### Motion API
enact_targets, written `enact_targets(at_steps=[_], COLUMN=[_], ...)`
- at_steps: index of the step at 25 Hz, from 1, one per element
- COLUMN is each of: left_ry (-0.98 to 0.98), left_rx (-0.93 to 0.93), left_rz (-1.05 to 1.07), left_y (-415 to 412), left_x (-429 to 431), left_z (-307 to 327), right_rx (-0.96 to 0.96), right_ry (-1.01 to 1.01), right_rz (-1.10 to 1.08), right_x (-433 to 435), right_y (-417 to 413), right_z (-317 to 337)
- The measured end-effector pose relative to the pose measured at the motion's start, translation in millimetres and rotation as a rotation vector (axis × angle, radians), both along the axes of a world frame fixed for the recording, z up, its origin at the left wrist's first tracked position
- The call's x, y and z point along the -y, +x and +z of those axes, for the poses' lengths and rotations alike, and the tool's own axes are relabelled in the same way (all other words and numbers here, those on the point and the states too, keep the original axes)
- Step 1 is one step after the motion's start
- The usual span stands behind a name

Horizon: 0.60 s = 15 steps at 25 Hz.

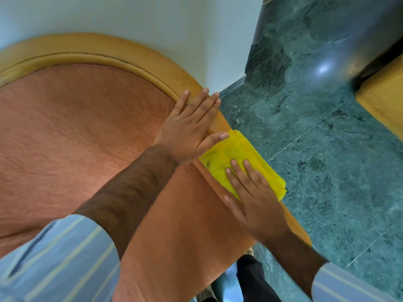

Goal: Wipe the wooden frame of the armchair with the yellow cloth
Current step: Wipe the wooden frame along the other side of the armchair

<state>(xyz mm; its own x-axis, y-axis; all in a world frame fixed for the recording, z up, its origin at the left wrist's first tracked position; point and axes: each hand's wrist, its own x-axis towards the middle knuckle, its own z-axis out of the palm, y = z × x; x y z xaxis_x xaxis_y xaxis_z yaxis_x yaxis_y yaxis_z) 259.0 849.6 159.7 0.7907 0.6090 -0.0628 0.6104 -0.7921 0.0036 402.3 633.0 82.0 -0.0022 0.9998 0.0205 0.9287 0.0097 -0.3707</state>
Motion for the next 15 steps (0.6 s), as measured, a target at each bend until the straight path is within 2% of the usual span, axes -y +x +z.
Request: enact_targets(at_steps=[2, 3, 5, 6, 8, 10, 12, 15], left_ry=[-0.099, -0.147, -0.147, -0.179, -0.404, -0.684, -0.837, -0.849], left_rx=[0.12, 0.257, 0.596, 0.703, 0.741, 0.698, 0.635, 0.633], left_rz=[0.052, 0.106, 0.279, 0.419, 0.706, 0.905, 0.959, 0.952], left_y=[0.5, -2.7, -14.4, -20.8, -26.5, -22.9, -16.5, -8.3], left_x=[4.2, 10.0, 30.0, 42.5, 67.8, 81.7, 84.1, 82.3], left_z=[4.2, 4.3, -1.0, -5.5, -13.4, -22.5, -32.3, -38.4], right_rx=[-0.125, -0.204, -0.375, -0.489, -0.678, -0.773, -0.749, -0.586], right_ry=[-0.002, 0.008, 0.001, -0.077, -0.359, -0.587, -0.62, -0.576], right_rz=[0.008, -0.011, -0.204, -0.368, -0.612, -0.589, -0.543, -0.496], right_x=[3.9, 4.5, 4.1, 2.8, -0.3, -4.7, -11.2, -17.5], right_y=[2.2, 7.0, 28.2, 42.8, 70.0, 84.8, 90.7, 89.3], right_z=[8.2, 13.8, 25.0, 29.7, 37.4, 39.1, 42.8, 48.3])
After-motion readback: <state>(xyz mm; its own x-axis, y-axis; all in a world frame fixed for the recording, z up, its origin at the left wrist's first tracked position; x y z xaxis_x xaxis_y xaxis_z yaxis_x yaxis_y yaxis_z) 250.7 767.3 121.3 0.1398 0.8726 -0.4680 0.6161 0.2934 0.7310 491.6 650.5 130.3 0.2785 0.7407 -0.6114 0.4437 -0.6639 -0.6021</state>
